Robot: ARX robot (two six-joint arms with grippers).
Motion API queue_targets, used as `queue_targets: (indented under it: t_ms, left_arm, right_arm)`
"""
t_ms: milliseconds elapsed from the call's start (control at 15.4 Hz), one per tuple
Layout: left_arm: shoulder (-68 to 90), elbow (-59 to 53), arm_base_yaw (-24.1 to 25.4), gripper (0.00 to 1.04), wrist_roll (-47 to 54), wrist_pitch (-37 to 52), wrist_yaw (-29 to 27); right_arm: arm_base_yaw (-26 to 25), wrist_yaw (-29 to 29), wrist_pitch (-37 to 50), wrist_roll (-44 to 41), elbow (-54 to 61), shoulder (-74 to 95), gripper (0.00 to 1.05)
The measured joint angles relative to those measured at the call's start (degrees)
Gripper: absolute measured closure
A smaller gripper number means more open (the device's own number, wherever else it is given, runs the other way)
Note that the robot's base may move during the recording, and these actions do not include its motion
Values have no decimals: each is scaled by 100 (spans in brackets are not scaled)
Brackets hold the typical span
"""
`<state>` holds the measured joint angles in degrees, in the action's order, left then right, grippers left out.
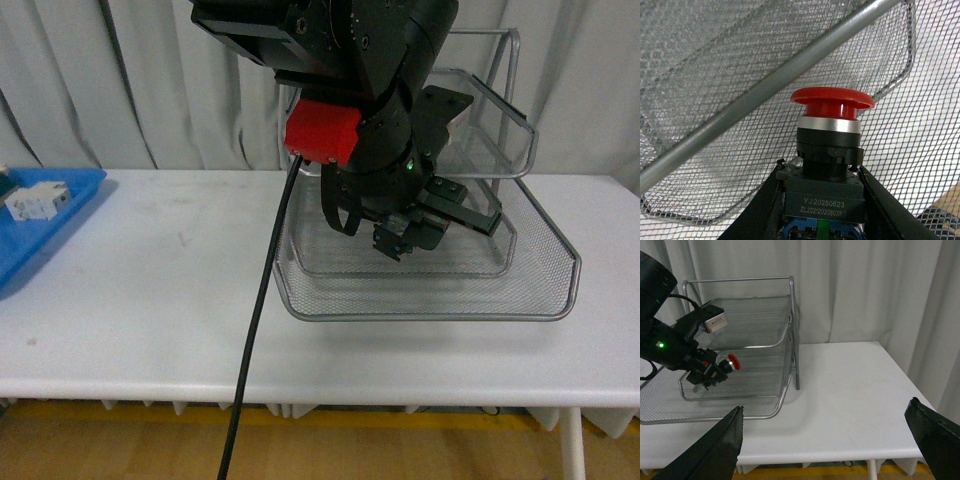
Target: Place button on rack with both arms
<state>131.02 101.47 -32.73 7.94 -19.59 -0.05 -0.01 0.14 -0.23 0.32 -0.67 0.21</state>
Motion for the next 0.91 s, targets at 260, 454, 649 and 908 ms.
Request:
queue_targets:
  t_ms: [260, 454, 649, 908]
  left_arm:
    - [13, 210, 22, 38, -323, 188, 92]
    - [-179, -103, 22, 6, -385, 210, 203]
    - [-975, -957, 66, 7, -365, 533, 369]
    - [-2518, -2367, 302, 7, -411, 1414, 535]
  right_arm:
    - [0, 0, 2, 0, 0, 0, 6]
    - [0, 0, 2, 0, 0, 0, 6]
    - [0, 0, 2, 0, 0, 0, 6]
    - [0, 0, 2, 0, 0, 0, 6]
